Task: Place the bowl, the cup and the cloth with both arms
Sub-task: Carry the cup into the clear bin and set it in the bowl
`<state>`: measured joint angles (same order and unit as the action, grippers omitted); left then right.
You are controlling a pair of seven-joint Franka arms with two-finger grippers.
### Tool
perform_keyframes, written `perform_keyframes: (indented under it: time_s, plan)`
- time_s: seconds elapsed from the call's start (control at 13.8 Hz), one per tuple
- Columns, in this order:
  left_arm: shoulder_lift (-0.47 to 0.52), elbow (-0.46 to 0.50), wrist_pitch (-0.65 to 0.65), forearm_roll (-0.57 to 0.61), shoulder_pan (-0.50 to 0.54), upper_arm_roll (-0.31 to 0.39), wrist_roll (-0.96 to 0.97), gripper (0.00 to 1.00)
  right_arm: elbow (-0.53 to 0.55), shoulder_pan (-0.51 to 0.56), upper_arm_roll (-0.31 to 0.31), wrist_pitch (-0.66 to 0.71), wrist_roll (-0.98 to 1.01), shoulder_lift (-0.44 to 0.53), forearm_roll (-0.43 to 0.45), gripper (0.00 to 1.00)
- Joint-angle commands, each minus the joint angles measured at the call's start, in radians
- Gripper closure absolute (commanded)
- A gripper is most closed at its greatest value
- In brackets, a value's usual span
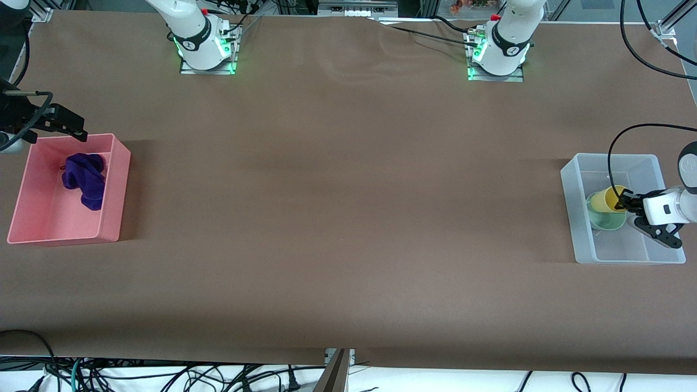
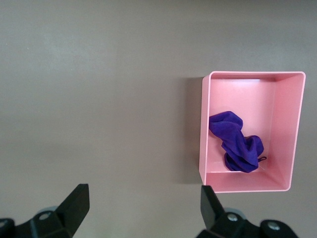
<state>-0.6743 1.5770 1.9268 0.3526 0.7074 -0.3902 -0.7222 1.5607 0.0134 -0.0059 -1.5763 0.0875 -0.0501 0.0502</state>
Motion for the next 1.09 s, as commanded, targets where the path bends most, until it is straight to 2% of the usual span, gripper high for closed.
perform_keyframes:
  time_s: [0.0, 0.22, 0.43, 0.8, 1.01]
  plan:
    - [0.007, 0.006, 0.011, 0.013, 0.015, -0.012, -0.017, 0.01, -0.033, 0.005, 0.009, 0.015, -0.015, -0.016, -0.009, 0.01]
    - [0.025, -0.008, -0.003, 0.011, 0.014, -0.018, -0.045, 0.00, -0.039, 0.005, 0.007, 0.012, -0.021, -0.028, -0.010, 0.01]
    - [0.083, -0.009, -0.038, 0.009, 0.003, -0.030, -0.043, 0.00, -0.083, 0.007, 0.007, 0.024, -0.022, -0.056, -0.026, 0.01]
    - [0.237, -0.011, -0.147, 0.008, 0.003, -0.172, 0.003, 0.00, -0.083, 0.007, 0.006, 0.022, -0.023, -0.056, -0.027, 0.01]
    - [0.320, -0.011, -0.279, 0.006, 0.003, -0.304, 0.206, 0.00, -0.085, 0.007, 0.006, 0.022, -0.022, -0.056, -0.026, 0.01]
